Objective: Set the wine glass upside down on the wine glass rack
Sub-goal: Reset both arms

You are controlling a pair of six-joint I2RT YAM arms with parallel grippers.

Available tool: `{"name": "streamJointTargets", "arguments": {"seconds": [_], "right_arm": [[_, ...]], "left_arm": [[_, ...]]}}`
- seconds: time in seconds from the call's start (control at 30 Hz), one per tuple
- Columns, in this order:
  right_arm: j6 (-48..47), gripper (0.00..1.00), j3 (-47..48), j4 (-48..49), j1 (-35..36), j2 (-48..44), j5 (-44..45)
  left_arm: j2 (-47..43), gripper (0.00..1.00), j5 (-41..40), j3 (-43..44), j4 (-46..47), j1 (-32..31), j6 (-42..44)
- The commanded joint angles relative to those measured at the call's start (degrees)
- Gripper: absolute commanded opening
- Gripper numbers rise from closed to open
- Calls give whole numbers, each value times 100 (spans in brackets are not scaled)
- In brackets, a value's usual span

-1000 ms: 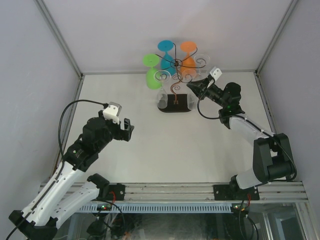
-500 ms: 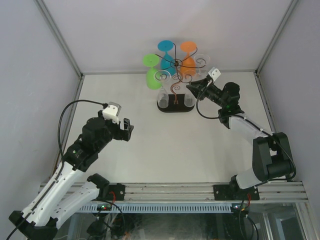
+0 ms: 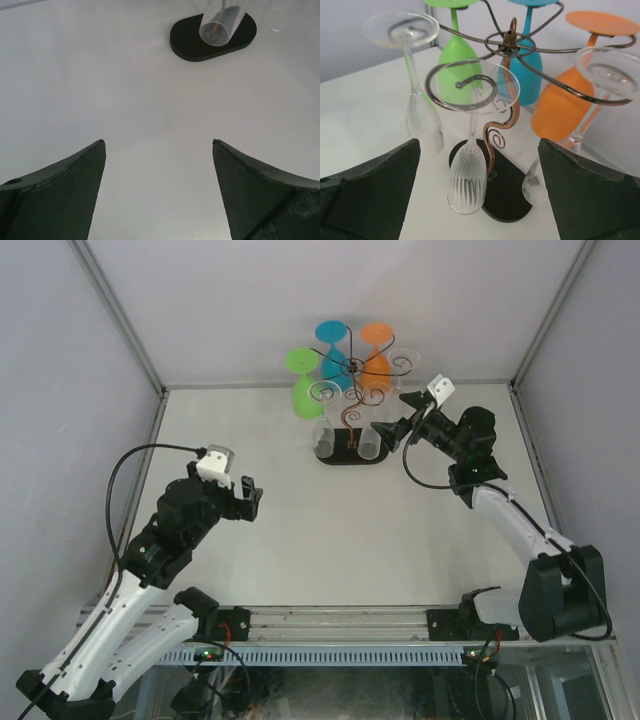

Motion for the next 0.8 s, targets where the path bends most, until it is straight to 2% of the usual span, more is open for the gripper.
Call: {"name": "streamJointTargets", "arguments": {"seconds": [0.0,0.07,0.17,0.27,0.43,0.67,0.77], "right_arm": [[-15,100,-183,-645,23,-866,522],[155,100,-405,-928,41,-1418,884],[548,100,-691,-1493,89,-2237,1391],[1262,100,-755,-2638,105,-3096,2036],[1212,100,-864,-4129,113,-4391,2277],[1169,100,-1409,-4762,113,-6100,2337],[1283,100,-1742,-4874,113,-6563,2660]], "left_arm": [[-311,92,-466,-126,179,73,-183],[-444,100,-643,-131,200,73,-222],[-712,100,-958,-171,232,73,-256],[-939,100,-1147,-194,204,75,-321],[-1400,100,-1095,-211,-73,73,-618],[-2234,100,-1301,-552,-277,74,-825],[-2411,100,-1337,-778,-340,73,-892]]}}
